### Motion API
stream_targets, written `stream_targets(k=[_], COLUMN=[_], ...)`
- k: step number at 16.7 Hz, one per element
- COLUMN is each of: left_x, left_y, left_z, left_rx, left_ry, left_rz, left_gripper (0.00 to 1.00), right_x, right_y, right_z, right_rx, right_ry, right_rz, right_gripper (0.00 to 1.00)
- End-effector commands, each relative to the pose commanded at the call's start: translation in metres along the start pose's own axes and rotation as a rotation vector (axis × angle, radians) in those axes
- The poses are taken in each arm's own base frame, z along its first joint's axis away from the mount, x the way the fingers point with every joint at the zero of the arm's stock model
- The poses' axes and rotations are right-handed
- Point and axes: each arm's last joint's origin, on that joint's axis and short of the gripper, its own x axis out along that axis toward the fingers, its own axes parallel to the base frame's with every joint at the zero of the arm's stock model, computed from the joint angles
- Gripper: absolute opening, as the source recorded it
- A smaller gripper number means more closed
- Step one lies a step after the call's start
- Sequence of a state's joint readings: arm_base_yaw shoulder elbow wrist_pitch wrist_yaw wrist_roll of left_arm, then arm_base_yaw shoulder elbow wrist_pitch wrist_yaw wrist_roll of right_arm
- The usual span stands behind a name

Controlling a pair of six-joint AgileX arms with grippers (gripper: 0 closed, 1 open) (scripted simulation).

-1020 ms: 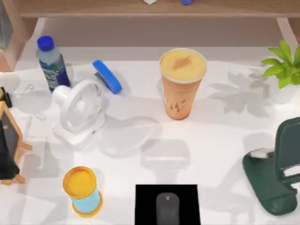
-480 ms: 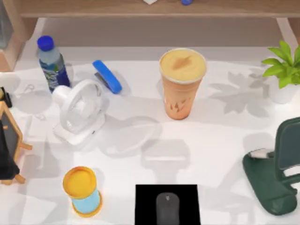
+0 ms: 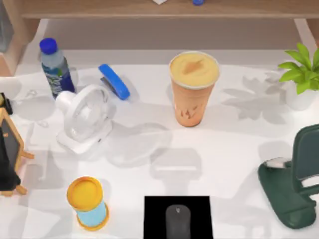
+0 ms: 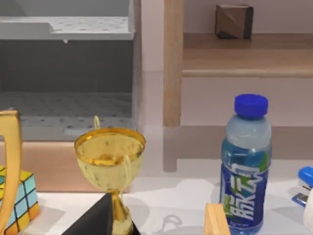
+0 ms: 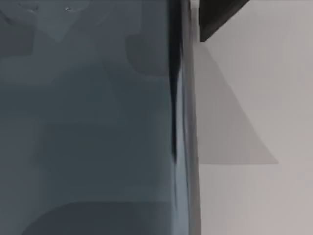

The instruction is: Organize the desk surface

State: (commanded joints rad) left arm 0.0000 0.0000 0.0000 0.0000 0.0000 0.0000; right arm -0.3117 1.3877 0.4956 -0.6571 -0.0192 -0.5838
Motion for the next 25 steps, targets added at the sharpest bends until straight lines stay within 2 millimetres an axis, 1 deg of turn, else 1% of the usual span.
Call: stream_targets(k=[1,8,9,11,16,17,21,23,25], left_x=[0.000,0.000,0.000,0.000,0.000,0.000,0.000,0.000,0.000], left_y=[0.000,0.000,0.000,0.000,0.000,0.000,0.000,0.000,0.000], left_z=[0.000,0.000,0.000,0.000,0.000,0.000,0.000,0.000,0.000], left_rx=[0.000,0.000,0.000,0.000,0.000,0.000,0.000,0.000,0.000], left_ry=[0.000,0.000,0.000,0.000,0.000,0.000,0.000,0.000,0.000], left_rz=[0.000,0.000,0.000,0.000,0.000,0.000,0.000,0.000,0.000], left_gripper=[1.00,1.00,1.00,1.00,1.00,1.00,1.00,1.00,1.00], right_x=[0.000,0.000,-0.008,-0.013,-0.035,-0.038,-0.037,-0.042,-0.053], right_y=[0.000,0.000,0.000,-0.001,0.000,0.000,0.000,0.003,0.012], right_z=[0.000,0.000,0.001,0.002,0.001,0.002,0.001,0.000,-0.003], right_rx=[0.000,0.000,0.002,0.001,0.002,0.002,0.005,0.023,0.050], right_ry=[0.000,0.000,-0.008,-0.018,-0.003,-0.008,-0.004,-0.001,-0.009], right_rz=[0.000,0.000,-0.004,-0.011,-0.001,-0.004,-0.003,-0.034,-0.097], right_gripper=[0.00,0.00,0.00,0.00,0.00,0.00,0.00,0.00,0.00])
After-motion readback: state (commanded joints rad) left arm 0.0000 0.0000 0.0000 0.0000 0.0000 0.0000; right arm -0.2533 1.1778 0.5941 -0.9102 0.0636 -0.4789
